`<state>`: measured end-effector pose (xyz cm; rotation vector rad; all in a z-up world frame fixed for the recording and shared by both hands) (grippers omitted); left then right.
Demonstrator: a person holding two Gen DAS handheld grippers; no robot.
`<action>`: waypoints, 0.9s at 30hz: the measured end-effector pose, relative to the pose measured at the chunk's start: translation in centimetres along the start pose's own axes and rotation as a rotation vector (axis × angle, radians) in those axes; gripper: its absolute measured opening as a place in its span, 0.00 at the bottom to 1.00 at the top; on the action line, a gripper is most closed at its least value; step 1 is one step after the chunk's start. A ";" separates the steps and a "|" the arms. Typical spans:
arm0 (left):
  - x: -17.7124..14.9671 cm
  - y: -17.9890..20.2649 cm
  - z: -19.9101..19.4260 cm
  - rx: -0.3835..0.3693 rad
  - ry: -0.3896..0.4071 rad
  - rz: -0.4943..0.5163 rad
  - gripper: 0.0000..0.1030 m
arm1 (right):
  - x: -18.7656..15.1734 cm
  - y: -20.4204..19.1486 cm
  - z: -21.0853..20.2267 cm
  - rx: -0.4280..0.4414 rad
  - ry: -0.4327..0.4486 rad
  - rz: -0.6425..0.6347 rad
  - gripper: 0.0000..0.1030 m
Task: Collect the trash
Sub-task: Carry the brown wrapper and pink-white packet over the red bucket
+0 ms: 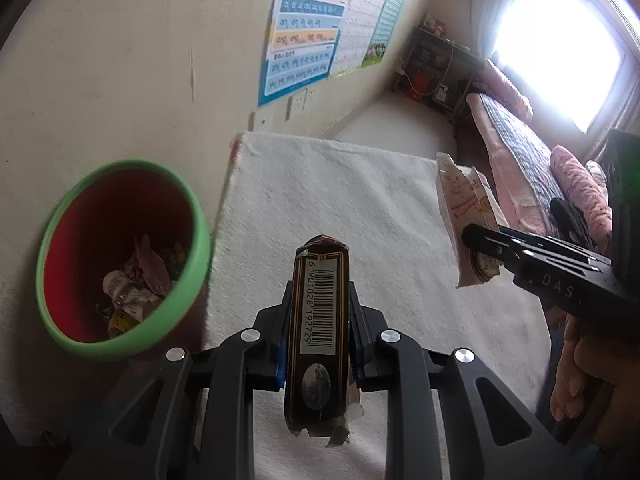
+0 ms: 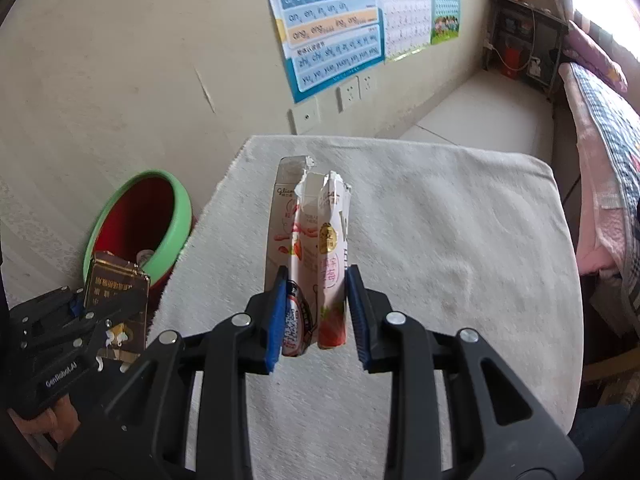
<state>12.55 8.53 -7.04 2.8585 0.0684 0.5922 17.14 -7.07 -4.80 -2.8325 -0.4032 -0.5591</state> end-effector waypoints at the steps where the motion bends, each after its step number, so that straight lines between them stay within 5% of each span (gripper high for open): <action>1: 0.1 -0.3 -0.2 0.001 0.004 -0.004 0.20 | 0.2 -0.3 -0.1 0.001 0.003 -0.005 0.28; 27: 2.1 -10.5 -5.2 0.101 0.083 -0.148 0.20 | 3.7 -12.4 0.7 0.128 0.018 -0.147 0.28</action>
Point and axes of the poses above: each gripper's, at about its wrist camera, not at the fingertips, and z roughly the way its jaws point, y to its right, x to its top, the point moved 8 cm from there along z, roughly the way its jaws point, and after that the axes turned 13 degrees about -y, right-handed, at the moved point
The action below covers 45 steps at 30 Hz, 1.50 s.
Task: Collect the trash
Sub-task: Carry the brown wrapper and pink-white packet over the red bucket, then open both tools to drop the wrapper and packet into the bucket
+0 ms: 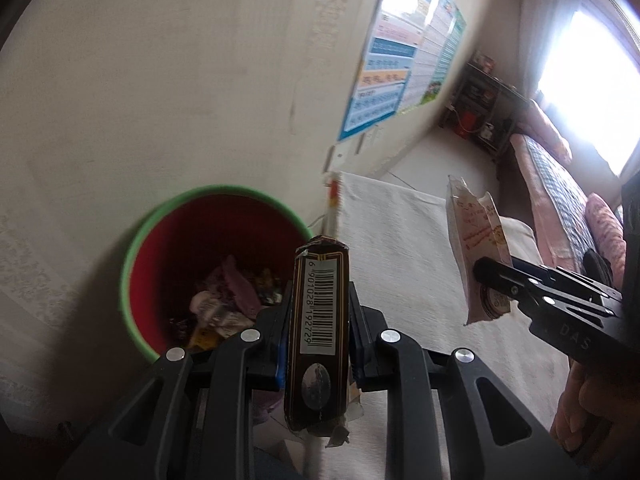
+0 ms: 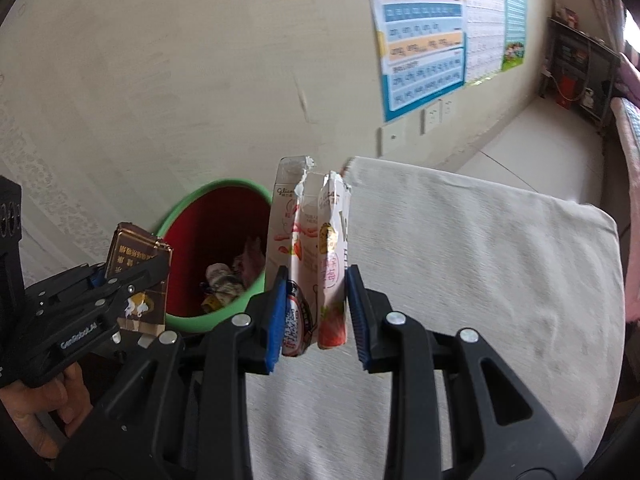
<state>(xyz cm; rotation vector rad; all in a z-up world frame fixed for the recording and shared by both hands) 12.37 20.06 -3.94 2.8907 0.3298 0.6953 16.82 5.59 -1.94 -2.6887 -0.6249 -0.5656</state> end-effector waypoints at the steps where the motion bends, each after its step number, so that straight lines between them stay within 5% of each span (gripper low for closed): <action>1: 0.2 -0.6 -0.1 0.005 0.004 -0.010 0.20 | 0.3 -0.7 0.2 0.006 -0.002 -0.010 0.28; 10: 1.2 -6.4 -1.2 0.041 0.024 -0.091 0.20 | 2.5 -6.3 2.5 0.070 -0.021 -0.098 0.28; 20: 1.7 -10.8 -0.9 -0.020 0.030 -0.169 0.20 | 4.1 -10.2 6.3 0.101 -0.077 -0.155 0.28; 45: 2.9 -12.9 3.2 -0.026 -0.028 -0.196 0.20 | 5.7 -11.7 12.0 0.079 -0.161 -0.176 0.28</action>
Point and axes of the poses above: each gripper's, at about its wrist camera, not at the fingertips, and z roughly the way its jaws point, y to its right, x to its top, the point moved 8 cm from there along z, roughly the way its jaws point, and after that the axes turned 13 degrees about -y, right-handed, at the moved point
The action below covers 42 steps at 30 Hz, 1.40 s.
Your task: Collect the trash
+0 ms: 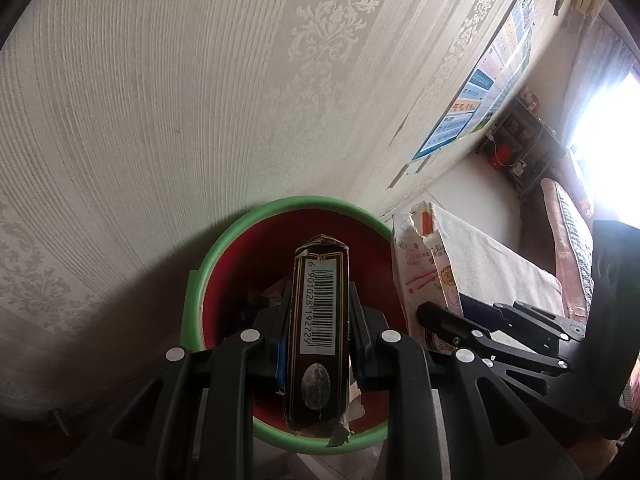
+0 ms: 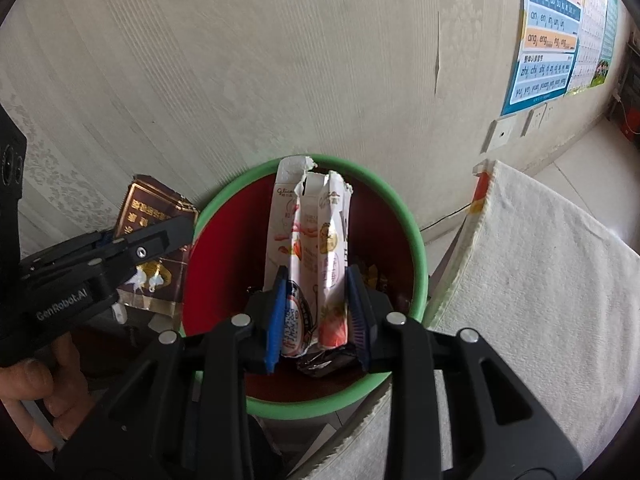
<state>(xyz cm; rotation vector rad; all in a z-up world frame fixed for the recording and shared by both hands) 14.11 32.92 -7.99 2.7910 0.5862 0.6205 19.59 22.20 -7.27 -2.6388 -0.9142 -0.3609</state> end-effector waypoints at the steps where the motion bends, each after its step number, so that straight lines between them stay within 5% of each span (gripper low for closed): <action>1: 0.1 -0.1 0.0 0.002 0.001 -0.007 0.20 | 0.0 0.0 0.2 0.002 -0.006 0.001 0.29; 4: 0.4 -0.1 0.0 -0.001 0.001 -0.012 0.28 | 0.2 0.0 0.6 0.006 -0.016 0.001 0.31; 5: 0.5 0.0 0.0 0.001 0.002 -0.015 0.38 | 0.2 -0.2 0.6 0.008 -0.019 -0.001 0.36; 6: 0.6 -0.2 -0.2 0.000 0.008 -0.022 0.66 | 0.2 -0.3 0.6 0.009 -0.022 -0.003 0.41; 8: 0.7 -0.2 -0.9 -0.001 0.041 -0.034 0.85 | 0.1 -0.4 0.4 -0.003 -0.017 -0.005 0.71; 11: 0.8 -0.2 -1.7 0.003 0.065 -0.045 0.88 | -0.2 -0.2 -0.4 -0.036 0.007 -0.013 0.89; 14: 0.6 0.1 -2.2 0.000 0.074 -0.062 0.92 | -1.0 0.5 -1.4 -0.056 0.022 -0.005 0.95; 18: -0.3 1.5 -2.0 0.014 0.043 -0.056 0.92 | -2.8 2.2 -3.1 -0.073 0.034 0.028 0.95; 26: -3.4 10.1 -2.1 0.035 0.060 0.167 0.92 | -9.7 9.4 -8.2 -0.163 0.082 0.154 0.95; 42: -11.2 26.9 -2.5 -0.095 0.075 0.433 0.92 | -23.4 23.1 -19.9 -0.382 0.255 0.473 0.95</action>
Point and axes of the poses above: each gripper's, at about its wrist camera, not at the fingertips, and z roughly the way its jaws point, y to its right, x to its top, the point moved 8 cm from there along z, roughly the way its jaws point, and after that the axes turned 13 degrees about -y, right-handed, at the moved point
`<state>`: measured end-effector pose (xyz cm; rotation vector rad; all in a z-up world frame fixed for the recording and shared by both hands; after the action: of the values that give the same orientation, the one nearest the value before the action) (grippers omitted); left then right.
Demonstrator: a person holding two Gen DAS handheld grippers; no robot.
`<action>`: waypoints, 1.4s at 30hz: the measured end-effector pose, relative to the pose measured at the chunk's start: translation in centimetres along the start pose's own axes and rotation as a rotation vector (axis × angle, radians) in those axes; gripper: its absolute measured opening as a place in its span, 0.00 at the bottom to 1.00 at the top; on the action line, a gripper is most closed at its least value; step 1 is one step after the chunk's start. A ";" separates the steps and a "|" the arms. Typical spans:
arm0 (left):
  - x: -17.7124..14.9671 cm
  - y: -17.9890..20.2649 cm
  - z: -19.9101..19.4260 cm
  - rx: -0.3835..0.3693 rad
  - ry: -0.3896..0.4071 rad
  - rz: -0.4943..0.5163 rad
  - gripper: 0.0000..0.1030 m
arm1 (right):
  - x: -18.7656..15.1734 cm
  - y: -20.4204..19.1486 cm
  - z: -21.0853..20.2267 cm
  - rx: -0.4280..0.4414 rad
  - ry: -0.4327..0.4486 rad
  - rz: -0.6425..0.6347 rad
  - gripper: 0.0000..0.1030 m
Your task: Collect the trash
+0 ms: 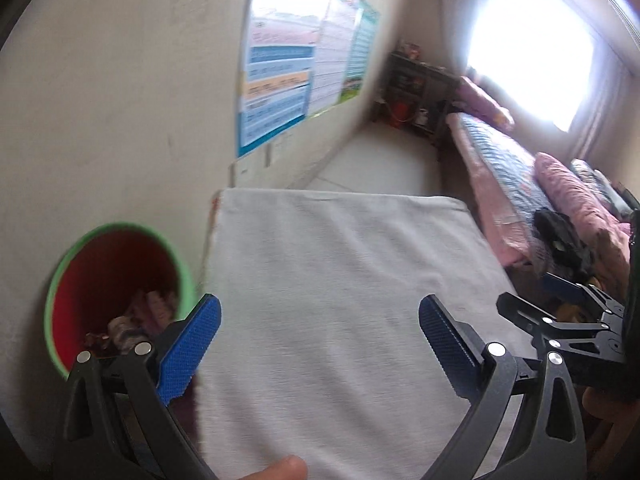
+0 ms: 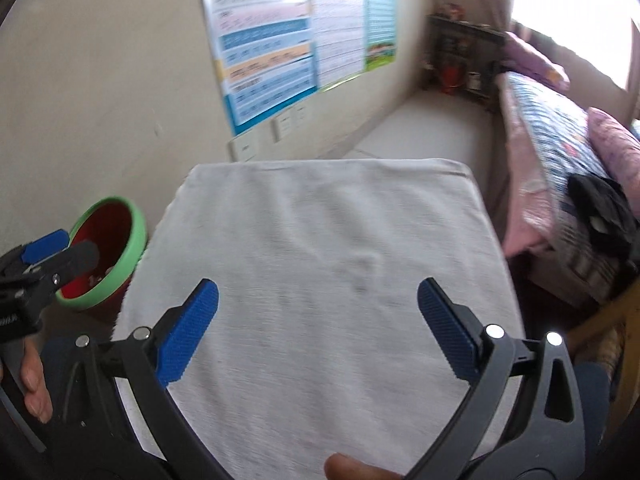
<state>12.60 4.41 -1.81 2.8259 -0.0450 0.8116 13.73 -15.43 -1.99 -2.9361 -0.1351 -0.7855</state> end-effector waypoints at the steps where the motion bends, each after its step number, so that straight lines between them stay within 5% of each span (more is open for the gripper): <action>1: 0.0 0.9 -0.2 -0.002 0.013 0.011 0.92 | -0.2 0.9 -0.5 -0.012 0.014 0.017 0.95; 7: -0.2 4.6 -1.1 0.070 0.079 0.096 0.92 | -0.5 3.9 -2.8 -0.066 0.087 0.082 0.95; 18: -0.4 4.9 -2.2 0.085 0.108 0.075 0.92 | -1.0 4.5 -5.2 -0.095 0.156 0.108 0.95; 42: -0.6 4.8 -2.1 0.076 0.105 0.074 0.92 | -0.9 3.1 -5.0 -0.085 0.152 0.071 0.95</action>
<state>10.65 0.07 0.49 2.8619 -0.1052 0.9972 10.81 -19.11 1.69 -2.9260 0.0147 -1.0228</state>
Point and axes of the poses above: each gripper's, at about its wrist camera, not at the fingertips, and z roughly the way its jaws point, y to its right, x to its top, the point moved 8 cm from there along z, roughly the way its jaws point, and after that the axes turned 13 degrees about -y, right-handed, at the moved point
